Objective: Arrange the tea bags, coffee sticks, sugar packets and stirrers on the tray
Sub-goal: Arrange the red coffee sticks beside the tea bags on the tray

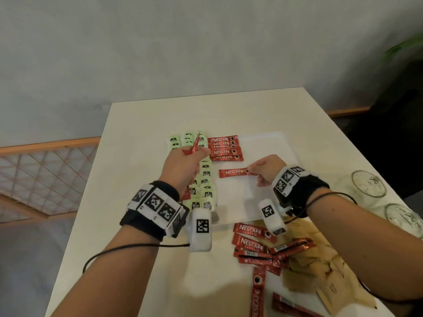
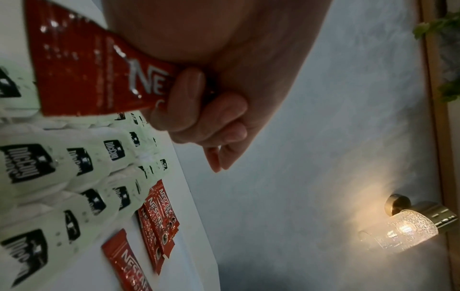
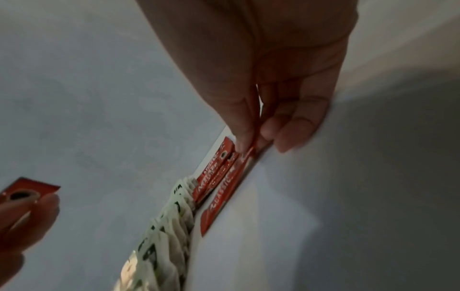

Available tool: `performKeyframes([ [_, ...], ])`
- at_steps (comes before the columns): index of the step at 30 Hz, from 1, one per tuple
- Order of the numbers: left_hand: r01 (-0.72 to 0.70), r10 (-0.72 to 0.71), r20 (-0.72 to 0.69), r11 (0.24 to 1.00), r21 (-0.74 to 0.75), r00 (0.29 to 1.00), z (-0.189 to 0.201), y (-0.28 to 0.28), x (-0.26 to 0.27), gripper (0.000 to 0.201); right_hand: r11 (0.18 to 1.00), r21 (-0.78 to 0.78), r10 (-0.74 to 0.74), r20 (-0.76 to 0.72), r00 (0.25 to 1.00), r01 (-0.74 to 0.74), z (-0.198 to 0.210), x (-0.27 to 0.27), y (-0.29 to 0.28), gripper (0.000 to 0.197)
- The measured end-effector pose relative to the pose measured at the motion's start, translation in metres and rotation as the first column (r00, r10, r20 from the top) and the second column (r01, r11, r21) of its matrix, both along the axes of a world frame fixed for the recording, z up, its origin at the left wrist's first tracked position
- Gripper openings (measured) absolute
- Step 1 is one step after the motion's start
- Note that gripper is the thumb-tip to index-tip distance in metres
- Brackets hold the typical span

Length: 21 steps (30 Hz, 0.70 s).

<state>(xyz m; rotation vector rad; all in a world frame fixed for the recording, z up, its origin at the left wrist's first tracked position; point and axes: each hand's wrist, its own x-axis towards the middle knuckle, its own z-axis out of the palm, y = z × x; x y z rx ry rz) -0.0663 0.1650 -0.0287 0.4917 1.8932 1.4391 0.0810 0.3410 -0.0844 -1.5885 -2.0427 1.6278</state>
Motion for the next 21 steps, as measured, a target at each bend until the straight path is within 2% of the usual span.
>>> performKeyframes([
  [5, 0.001, -0.001, -0.012, 1.000, -0.007, 1.000, -0.007, -0.002, -0.007, 0.018, 0.991, 0.133, -0.041, 0.068, 0.997, 0.032, -0.008, -0.025, 0.004, 0.025],
  [13, 0.021, -0.021, 0.007, 1.000, -0.013, 1.000, -0.012, -0.008, -0.010, 0.015, 0.988, 0.121, -0.104, 0.064, 0.993, 0.096, -0.009, -0.046, 0.009, 0.033],
  [17, 0.086, -0.086, -0.006, 0.995, -0.049, 0.996, -0.012, -0.010, -0.009, 0.012, 0.987, 0.127, -0.104, 0.068, 0.992, 0.095, -0.005, -0.047, 0.011, 0.036],
  [21, 0.213, -0.220, -0.076, 0.973, -0.094, 0.973, -0.010, -0.010, 0.001, 0.014, 0.977, 0.209, -0.040, 0.038, 0.998, 0.032, 0.011, -0.033, 0.007, 0.031],
])
